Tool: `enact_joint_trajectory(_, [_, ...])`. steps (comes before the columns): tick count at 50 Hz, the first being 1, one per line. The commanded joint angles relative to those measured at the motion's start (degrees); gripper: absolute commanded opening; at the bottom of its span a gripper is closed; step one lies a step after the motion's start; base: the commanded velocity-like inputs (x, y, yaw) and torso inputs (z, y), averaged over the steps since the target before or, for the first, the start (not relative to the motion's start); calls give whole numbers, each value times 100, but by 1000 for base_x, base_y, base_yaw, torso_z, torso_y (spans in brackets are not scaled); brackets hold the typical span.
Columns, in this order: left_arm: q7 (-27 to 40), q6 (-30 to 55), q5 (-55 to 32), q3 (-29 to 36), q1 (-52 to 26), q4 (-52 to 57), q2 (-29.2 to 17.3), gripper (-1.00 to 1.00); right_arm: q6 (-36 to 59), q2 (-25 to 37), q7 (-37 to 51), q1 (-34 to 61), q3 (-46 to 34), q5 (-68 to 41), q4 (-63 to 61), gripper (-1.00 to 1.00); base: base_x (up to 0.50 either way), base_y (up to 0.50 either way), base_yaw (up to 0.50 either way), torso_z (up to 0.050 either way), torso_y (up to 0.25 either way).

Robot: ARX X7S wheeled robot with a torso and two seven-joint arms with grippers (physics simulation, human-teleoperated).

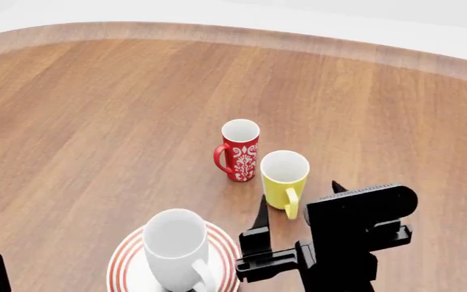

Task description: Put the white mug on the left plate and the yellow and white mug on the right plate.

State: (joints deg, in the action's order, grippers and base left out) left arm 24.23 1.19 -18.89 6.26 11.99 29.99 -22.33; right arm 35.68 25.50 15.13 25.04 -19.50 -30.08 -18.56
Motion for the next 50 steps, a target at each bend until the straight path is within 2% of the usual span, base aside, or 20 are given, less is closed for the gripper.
enact_joint_trajectory(1, [-149, -100, 103, -20, 50, -28, 121, 100, -33, -451, -478, 897, 136, 112, 1816, 100, 0, 0, 0, 0, 0])
enact_joint_trajectory(11, [-126, -95, 92, -9, 78, 24, 103, 100, -207, -615, -738, 1264, 109, 148, 2762, 100, 0, 0, 0, 0, 0])
enact_joint_trajectory(28, [-103, -118, 86, 11, 75, 1, 90, 100, -207, -577, -685, 1205, 43, 185, 2678, 100, 0, 0, 0, 0, 0])
enact_joint_trajectory(31, [-142, -139, 52, 5, -12, -107, 85, 100, -164, -706, -852, 1737, -140, 339, 3308, 100, 0, 0, 0, 0, 0])
enact_joint_trajectory(36, [-156, -69, -26, -8, -127, -167, 65, 100, -1121, -1081, -1393, 2673, -494, 871, 5182, 100, 0, 0, 0, 0, 0])
enact_joint_trajectory(42, [-97, 40, 26, 44, -145, -96, 56, 100, -3096, -1881, -2242, 4150, -488, 1168, 9266, 100, 0, 0, 0, 0, 0])
enact_joint_trajectory(50, [-13, 110, 144, 118, -141, -49, 68, 100, -2771, -1893, -2418, 4252, 154, 1645, 9353, 100, 0, 0, 0, 0, 0])
